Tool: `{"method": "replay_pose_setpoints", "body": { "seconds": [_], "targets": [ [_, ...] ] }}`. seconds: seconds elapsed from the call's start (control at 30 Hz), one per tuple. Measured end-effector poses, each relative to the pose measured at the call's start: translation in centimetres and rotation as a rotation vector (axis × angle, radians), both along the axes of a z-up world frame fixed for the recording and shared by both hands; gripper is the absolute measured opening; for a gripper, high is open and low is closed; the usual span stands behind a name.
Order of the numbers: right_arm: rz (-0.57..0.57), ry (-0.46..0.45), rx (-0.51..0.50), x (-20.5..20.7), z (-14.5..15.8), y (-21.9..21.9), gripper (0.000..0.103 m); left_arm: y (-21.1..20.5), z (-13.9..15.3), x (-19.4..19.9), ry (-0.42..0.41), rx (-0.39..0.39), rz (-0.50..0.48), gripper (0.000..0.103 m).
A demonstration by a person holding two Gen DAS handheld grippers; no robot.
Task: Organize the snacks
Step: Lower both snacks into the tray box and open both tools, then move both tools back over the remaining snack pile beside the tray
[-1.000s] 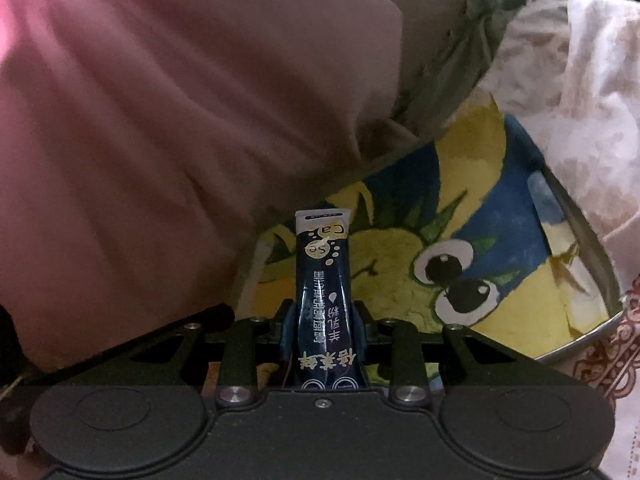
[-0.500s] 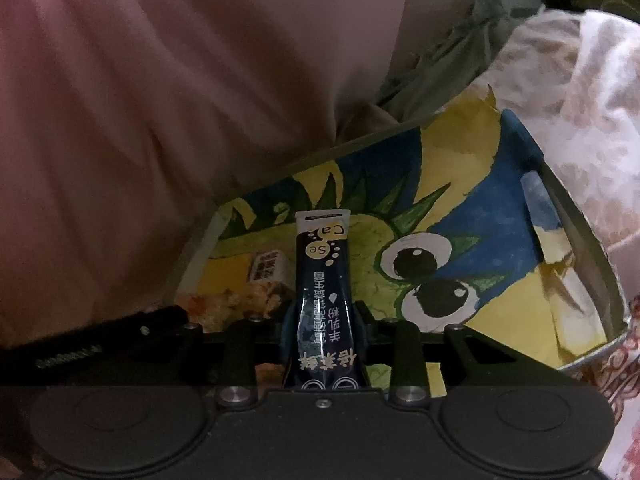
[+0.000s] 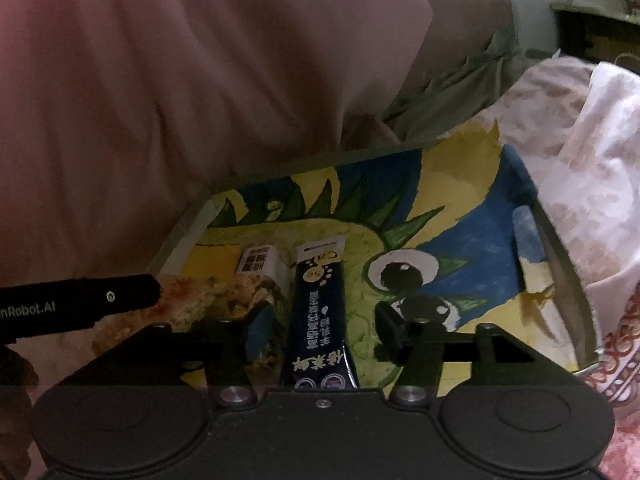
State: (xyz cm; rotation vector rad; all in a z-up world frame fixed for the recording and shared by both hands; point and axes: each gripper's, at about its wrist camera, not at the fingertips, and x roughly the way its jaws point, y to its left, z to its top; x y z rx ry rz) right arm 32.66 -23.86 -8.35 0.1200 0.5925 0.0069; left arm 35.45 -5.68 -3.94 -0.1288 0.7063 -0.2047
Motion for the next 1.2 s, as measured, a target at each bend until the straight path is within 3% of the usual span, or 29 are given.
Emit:
{"method": "replay_pose_setpoints", "body": {
  "seconds": [0.47, 0.9, 1.2],
  "targets": [
    [-0.003, -0.122, -0.08, -6.4, 4.9, 0.7, 0.094, 1.6, 3.0, -4.3, -0.1, 0.009, 0.039, 0.103],
    [0.008, -0.237, -0.115, -14.7, 8.6, 1.7, 0.102, 3.5, 6.6, -11.2, -0.188, 0.014, 0.073, 0.103],
    [0.012, -0.253, -0.098, -19.3, 10.0, 2.4, 0.102, 3.4, 8.0, -14.9, -0.188, 0.0, 0.05, 0.103]
  ]
}}
